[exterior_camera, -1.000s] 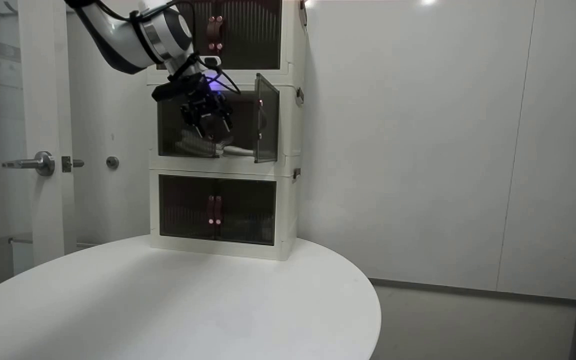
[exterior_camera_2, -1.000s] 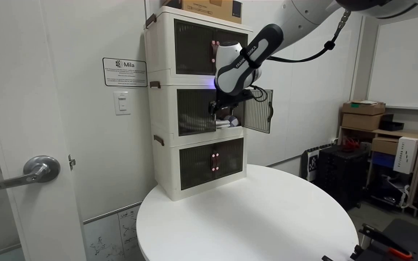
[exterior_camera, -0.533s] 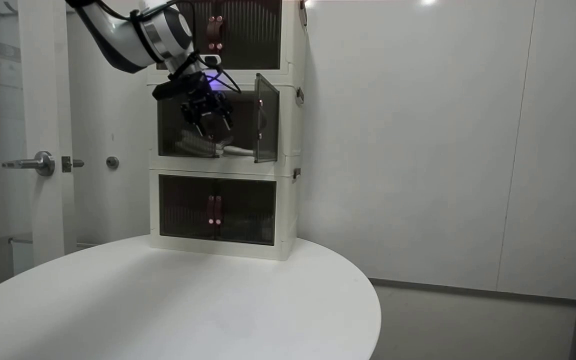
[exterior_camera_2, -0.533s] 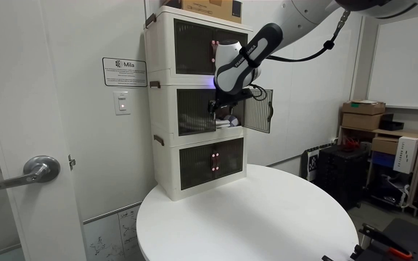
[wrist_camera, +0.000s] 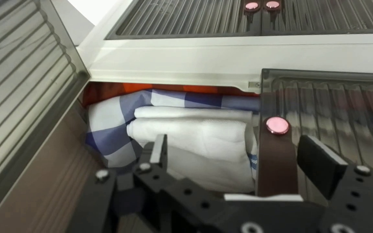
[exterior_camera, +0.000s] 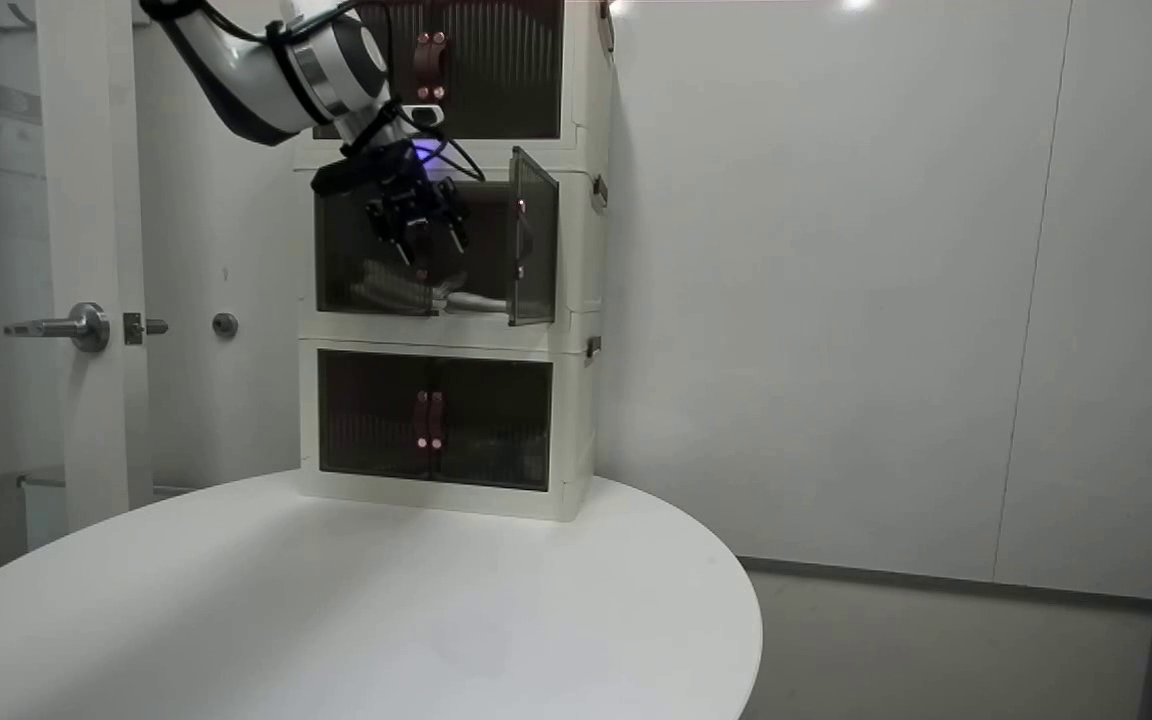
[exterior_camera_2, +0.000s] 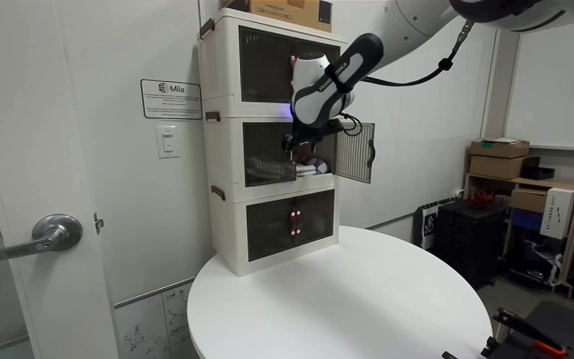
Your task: Close the left middle cabinet doors
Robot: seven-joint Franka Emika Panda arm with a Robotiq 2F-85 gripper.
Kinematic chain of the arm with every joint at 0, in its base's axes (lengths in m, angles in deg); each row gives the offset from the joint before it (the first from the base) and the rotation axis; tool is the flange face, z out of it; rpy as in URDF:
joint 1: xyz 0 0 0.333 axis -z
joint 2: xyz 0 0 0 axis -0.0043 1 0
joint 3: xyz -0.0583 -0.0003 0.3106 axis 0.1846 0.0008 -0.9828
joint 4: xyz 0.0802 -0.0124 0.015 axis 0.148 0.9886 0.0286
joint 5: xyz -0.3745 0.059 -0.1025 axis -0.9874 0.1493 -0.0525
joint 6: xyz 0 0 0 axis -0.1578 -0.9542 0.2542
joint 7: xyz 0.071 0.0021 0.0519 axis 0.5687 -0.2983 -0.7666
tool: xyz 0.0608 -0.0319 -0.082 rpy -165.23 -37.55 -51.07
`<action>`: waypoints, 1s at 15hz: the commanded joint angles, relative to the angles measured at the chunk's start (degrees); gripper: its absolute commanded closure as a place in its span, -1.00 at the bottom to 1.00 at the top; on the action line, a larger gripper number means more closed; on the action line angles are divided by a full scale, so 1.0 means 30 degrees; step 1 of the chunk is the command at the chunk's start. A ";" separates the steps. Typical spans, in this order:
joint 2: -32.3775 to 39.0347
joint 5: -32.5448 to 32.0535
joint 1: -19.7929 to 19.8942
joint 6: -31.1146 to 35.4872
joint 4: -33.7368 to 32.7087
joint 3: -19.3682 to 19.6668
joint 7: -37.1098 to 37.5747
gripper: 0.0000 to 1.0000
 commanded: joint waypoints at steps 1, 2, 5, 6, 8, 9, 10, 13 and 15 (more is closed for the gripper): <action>0.1576 -0.0232 -0.0163 0.0292 -0.1760 0.0407 0.0346 -1.00; 0.1867 -0.0031 -0.0037 0.0165 -0.2234 0.0311 0.0063 -1.00; 0.2738 0.0190 -0.0027 -0.0125 -0.3123 0.0288 -0.0098 -1.00; 0.2731 0.0294 0.0007 -0.0129 -0.3073 0.0177 -0.0333 -1.00; 0.2489 0.0340 -0.0011 -0.0150 -0.2714 0.0103 -0.0590 -1.00; 0.1952 0.0440 0.0028 -0.0447 -0.2280 -0.0055 -0.0956 -1.00; 0.1565 0.0467 0.0052 -0.0556 -0.1893 -0.0119 -0.1227 -1.00; -0.0081 0.0500 0.0150 -0.1295 -0.0281 -0.0275 -0.1971 -1.00; -0.1391 0.0543 0.0263 -0.2545 0.0984 -0.0454 -0.2507 -1.00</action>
